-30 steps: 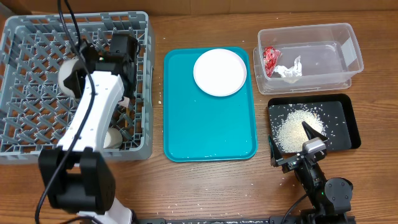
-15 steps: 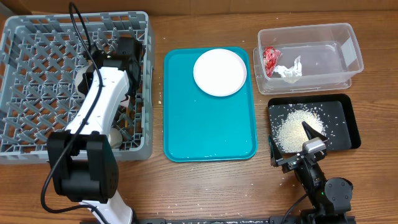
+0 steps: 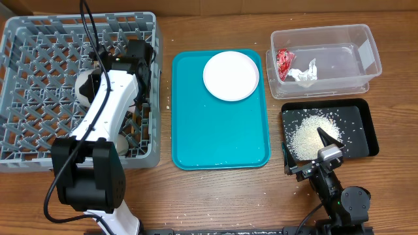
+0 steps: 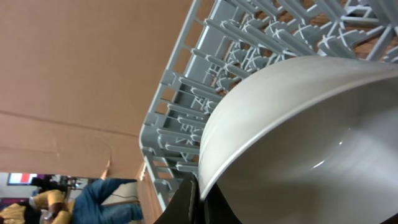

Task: Sort waste into correct bins and load items into the dishwasher
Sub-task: 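Lift the grey bowl with the left gripper and place it in the rack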

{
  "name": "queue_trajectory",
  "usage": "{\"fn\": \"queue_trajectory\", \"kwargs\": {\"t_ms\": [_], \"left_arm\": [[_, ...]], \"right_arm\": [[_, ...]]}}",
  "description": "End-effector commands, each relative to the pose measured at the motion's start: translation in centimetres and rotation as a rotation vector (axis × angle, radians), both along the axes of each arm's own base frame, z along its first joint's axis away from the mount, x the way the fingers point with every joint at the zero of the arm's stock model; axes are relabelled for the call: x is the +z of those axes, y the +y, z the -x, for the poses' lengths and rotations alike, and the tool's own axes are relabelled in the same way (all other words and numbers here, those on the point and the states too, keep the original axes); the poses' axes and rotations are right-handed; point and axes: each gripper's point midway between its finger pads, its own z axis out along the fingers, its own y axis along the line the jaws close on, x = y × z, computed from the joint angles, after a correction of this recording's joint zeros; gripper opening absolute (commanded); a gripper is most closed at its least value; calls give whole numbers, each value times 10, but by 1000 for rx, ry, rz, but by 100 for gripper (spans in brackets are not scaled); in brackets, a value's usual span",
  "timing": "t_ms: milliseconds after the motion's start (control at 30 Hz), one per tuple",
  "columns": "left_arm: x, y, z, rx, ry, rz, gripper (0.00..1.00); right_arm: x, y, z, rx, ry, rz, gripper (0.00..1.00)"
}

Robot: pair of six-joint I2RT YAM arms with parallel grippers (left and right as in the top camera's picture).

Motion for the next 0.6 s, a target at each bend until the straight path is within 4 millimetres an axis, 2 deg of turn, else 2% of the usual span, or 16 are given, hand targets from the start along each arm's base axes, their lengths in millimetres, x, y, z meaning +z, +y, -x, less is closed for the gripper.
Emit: {"fn": "queue_trajectory", "kwargs": {"t_ms": [0,167,333,433,567], "left_arm": [[-3,3,-3,3,14,-9,4],[-25,-12,-1,-24,58,131,4],[-33,-30,-1,-61,80,181,5],[-29,-34,0,-68,85,177,18],[-11,-35,8,-15,12,212,28]], "right_arm": [[-1,-2,0,-9,-8,-1,100],[-1,-2,0,-9,-8,-1,100],[-1,-2,0,-9,-8,-1,100],[-1,-2,0,-9,-8,-1,100],[-1,-2,0,-9,-8,-1,100]]}}
